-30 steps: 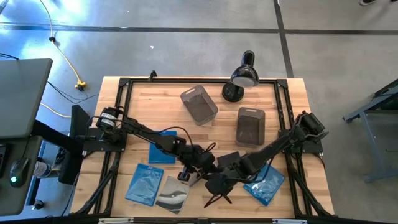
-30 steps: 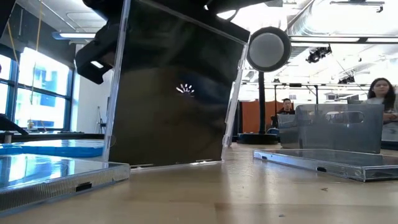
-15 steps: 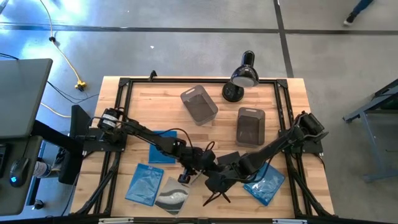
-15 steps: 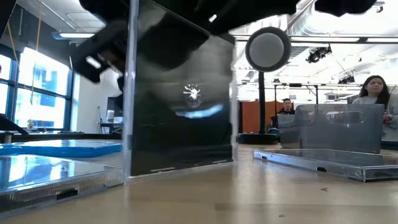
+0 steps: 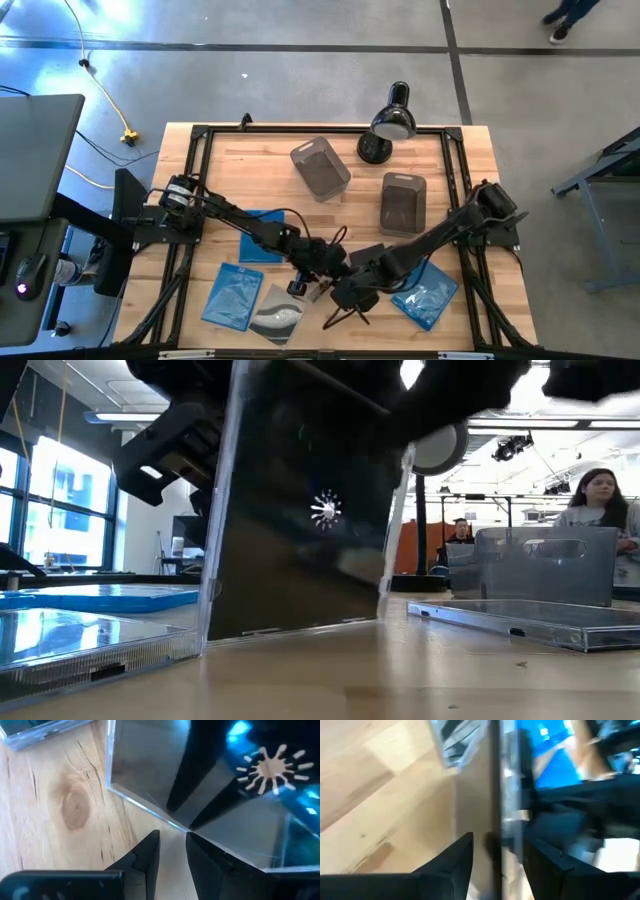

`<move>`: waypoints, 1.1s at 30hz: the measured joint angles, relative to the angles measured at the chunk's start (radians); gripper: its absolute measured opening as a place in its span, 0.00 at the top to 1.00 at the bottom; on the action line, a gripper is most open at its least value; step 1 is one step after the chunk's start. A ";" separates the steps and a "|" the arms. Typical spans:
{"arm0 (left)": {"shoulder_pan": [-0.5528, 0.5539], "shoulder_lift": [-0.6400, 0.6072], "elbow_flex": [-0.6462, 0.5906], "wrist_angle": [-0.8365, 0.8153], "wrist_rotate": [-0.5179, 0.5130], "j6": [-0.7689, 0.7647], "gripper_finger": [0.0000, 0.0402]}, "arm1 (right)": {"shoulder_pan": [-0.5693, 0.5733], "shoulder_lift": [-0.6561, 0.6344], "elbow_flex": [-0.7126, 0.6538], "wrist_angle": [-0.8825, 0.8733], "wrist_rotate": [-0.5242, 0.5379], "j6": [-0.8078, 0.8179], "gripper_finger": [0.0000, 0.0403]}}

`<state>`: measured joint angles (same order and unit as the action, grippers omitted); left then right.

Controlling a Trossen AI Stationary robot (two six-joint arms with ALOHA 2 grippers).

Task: Pick & place jewel cases by type
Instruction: Put the middle black CD case into the right black bin

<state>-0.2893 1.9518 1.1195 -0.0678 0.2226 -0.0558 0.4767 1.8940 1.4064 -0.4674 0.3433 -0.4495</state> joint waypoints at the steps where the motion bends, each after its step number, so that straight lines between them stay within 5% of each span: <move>1: 0.000 0.000 0.000 -0.003 0.000 0.001 0.76 | 0.001 0.004 -0.001 -0.003 0.009 -0.009 0.62; 16: 0.002 -0.012 0.001 -0.043 -0.011 -0.001 0.76 | 0.000 0.001 0.002 -0.046 0.001 0.022 0.82; 33: 0.095 -0.150 0.080 -0.497 -0.047 0.000 0.76 | 0.005 -0.002 0.004 -0.061 -0.065 0.094 0.93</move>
<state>-0.1939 1.8019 1.1996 -0.5646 0.1756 -0.0555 0.4812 1.8915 1.4105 -0.5283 0.2781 -0.3551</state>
